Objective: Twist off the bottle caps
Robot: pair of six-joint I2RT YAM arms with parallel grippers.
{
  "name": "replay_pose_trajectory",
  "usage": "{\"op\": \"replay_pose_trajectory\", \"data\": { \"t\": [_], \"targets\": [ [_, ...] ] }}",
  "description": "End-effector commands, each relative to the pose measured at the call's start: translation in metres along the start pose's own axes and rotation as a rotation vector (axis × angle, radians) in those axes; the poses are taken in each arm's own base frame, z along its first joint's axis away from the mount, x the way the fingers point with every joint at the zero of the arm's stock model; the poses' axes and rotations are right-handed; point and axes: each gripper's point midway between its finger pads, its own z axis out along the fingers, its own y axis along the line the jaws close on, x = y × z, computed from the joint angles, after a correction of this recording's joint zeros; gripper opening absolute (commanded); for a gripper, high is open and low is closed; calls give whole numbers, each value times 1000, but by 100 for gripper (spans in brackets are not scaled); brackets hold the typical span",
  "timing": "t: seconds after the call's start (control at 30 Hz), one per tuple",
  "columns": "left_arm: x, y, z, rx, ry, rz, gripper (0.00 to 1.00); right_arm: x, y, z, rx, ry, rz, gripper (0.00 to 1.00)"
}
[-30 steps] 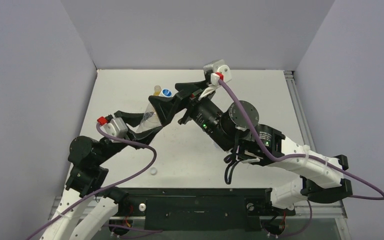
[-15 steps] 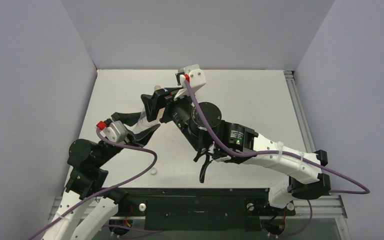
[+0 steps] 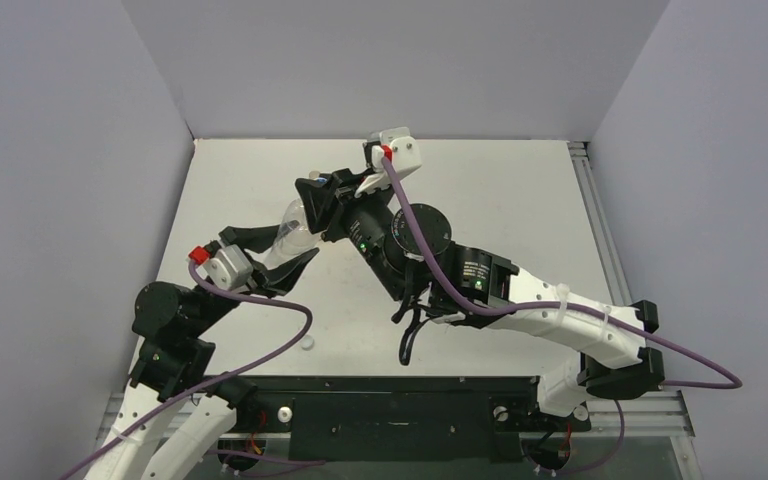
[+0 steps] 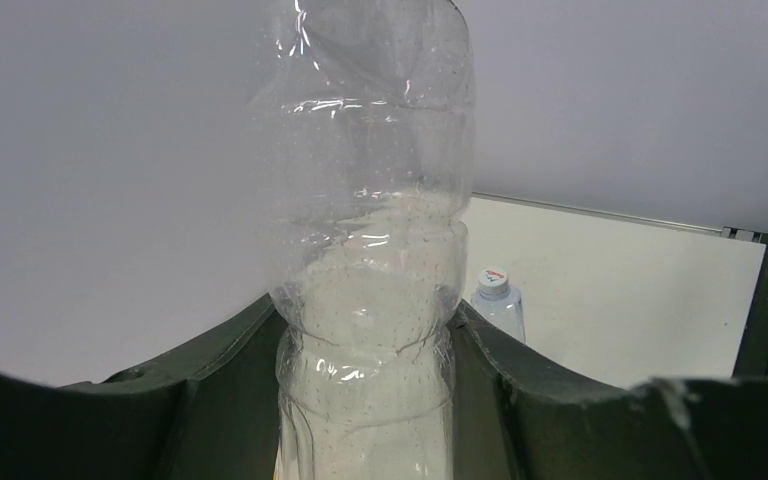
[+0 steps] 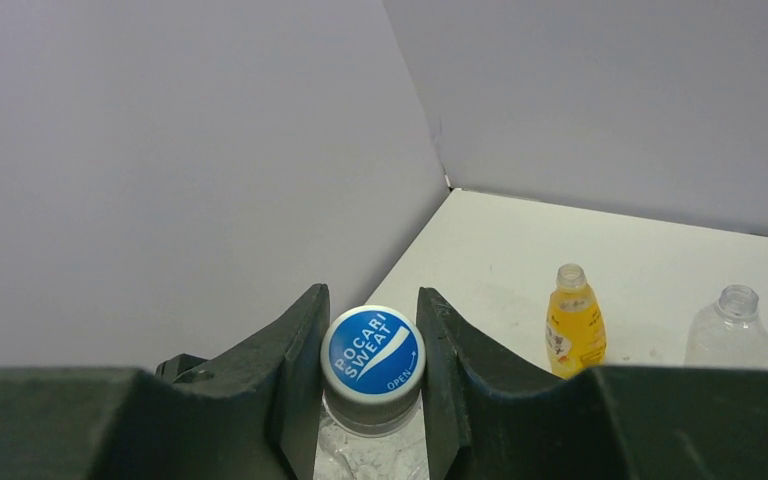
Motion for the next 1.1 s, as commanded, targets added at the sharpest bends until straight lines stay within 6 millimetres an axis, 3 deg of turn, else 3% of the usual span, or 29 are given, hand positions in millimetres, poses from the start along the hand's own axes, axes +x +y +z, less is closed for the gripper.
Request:
{"op": "replay_pose_trajectory", "data": {
  "t": [0.0, 0.2, 0.3, 0.33, 0.37, 0.47, 0.7, 1.07],
  "targets": [
    [-4, 2, 1, -5, -21, 26, 0, -28, 4, -12, -35, -59, 81, 23],
    [-3, 1, 1, 1, -15, 14, 0, -30, 1, -17, -49, -63, 64, 0],
    [-5, 0, 1, 2, -16, -19, 0, -29, 3, -22, -109, -65, 34, 0],
    [-4, 0, 2, -3, -10, -29, 0, -41, 8, -29, -166, -86, 36, 0],
    [-5, 1, 2, -7, -9, -35, 0, -35, 9, -30, -196, -82, 21, 0],
    [-5, -3, 5, 11, 3, -105, 0, -52, 15, -48, -360, -139, 35, 0],
    [-38, -62, 1, 343, 4, -320, 0, -81, 14, -83, -598, -234, 85, 0],
    [-67, -106, -16, 648, 76, -552, 0, -72, 44, -127, -946, -160, -48, 0]
  ]
}}
